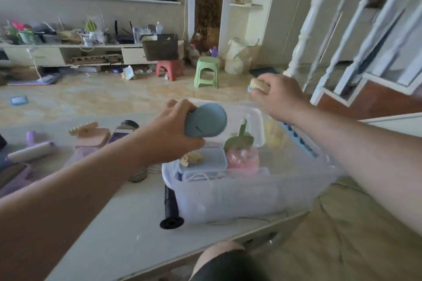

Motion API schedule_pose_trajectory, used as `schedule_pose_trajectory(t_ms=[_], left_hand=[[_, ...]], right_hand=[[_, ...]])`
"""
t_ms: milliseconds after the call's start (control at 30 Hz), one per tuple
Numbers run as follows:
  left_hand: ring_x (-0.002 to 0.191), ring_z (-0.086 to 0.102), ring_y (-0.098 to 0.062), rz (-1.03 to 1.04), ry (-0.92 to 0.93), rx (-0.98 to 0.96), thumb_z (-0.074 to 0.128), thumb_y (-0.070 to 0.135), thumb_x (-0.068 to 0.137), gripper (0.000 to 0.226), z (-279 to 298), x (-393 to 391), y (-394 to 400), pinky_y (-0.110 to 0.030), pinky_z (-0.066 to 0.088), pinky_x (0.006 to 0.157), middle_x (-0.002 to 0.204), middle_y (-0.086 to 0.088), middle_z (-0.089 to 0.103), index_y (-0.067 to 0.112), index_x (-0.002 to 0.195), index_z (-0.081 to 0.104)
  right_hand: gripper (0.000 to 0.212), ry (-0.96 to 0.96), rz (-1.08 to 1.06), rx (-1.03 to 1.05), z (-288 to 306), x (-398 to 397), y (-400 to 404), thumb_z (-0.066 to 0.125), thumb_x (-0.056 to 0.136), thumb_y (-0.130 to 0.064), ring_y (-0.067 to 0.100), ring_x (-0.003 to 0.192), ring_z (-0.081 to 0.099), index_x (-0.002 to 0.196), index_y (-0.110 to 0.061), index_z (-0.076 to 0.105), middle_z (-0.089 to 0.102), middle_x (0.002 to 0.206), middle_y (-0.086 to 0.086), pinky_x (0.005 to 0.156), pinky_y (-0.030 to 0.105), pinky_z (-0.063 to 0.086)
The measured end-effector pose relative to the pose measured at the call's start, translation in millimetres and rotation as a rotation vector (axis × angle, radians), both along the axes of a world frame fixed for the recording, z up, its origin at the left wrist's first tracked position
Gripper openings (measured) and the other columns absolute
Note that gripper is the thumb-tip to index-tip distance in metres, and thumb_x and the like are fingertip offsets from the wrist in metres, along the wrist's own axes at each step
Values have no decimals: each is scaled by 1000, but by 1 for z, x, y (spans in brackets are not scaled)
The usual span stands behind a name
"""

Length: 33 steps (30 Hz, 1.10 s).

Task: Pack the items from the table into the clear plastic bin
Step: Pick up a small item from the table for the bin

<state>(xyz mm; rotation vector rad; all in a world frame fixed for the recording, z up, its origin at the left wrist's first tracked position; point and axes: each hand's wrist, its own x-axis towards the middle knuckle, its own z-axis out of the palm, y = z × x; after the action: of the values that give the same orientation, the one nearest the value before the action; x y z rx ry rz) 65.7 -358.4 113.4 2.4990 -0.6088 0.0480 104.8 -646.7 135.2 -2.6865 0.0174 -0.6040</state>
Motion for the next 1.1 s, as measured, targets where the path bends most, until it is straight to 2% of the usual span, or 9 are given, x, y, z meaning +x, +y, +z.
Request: schedule_pose_trajectory(t_ms=[133,300,433,533,600,700,867,1000,1100], left_hand=[[99,49,-17,-165,49,189,81,45,77,66,-18,27,-92,-28,39,82,119,2,45,28,133,51],[91,59,-21,-313,58,448,87,48,71,54,-55,62,-160,-32,51,79,98,3,61,27,118,71],[99,63,-23,-330,77,511,88,49,69,54,-85,91,-185,-38,55,89,104,2,67,27,115,71],[92,61,-21,-338,77,475,89,48,68,51,-107,100,-194,-33,51,78,99,4,64,26,111,72],[88,59,-20,-334,100,434,88,47,68,47,-119,104,-193,-31,44,71,90,7,60,27,107,72],[93,62,-23,-327,75,405,87,48,70,43,-127,111,-188,-31,44,74,94,4,65,28,102,68],[87,61,-23,-271,-21,340,89,38,67,53,-125,115,-185,-29,41,72,95,4,64,31,116,70],[94,66,-28,-208,-46,143,83,28,63,55,-121,117,-191,-29,43,72,93,2,60,31,116,69],[109,59,-28,-182,49,79,78,25,71,74,-121,110,-190,-40,52,91,120,-3,56,29,140,52]], right_hand=[[43,269,-119,-179,-41,12,-43,67,95,-43,37,109,61,125,-12,62,66,121,17,77,37,42],[33,751,-89,-345,-95,39,-62,73,90,-21,26,80,67,121,-11,65,69,100,8,68,32,57],[39,880,-105,-447,-139,75,-82,81,81,-16,23,91,66,118,-13,68,68,107,5,84,34,57],[40,1022,-148,-435,-169,90,-96,85,79,-19,22,97,73,115,-13,67,72,117,8,89,38,60],[24,1014,-155,-267,-159,78,-86,65,94,-4,32,85,78,118,-7,65,69,113,19,75,46,66],[32,870,-70,-46,-142,72,-83,50,97,-2,25,74,75,116,-20,68,64,107,9,60,34,61],[29,824,45,419,-115,67,-69,53,96,-16,21,91,68,110,-25,76,75,111,3,89,41,59],[29,764,157,267,-105,62,-67,85,85,-33,18,99,70,112,-27,76,75,106,-6,87,36,59],[24,827,28,-62,-94,63,-84,79,85,-25,20,92,66,108,-26,72,70,106,-2,78,37,58]])
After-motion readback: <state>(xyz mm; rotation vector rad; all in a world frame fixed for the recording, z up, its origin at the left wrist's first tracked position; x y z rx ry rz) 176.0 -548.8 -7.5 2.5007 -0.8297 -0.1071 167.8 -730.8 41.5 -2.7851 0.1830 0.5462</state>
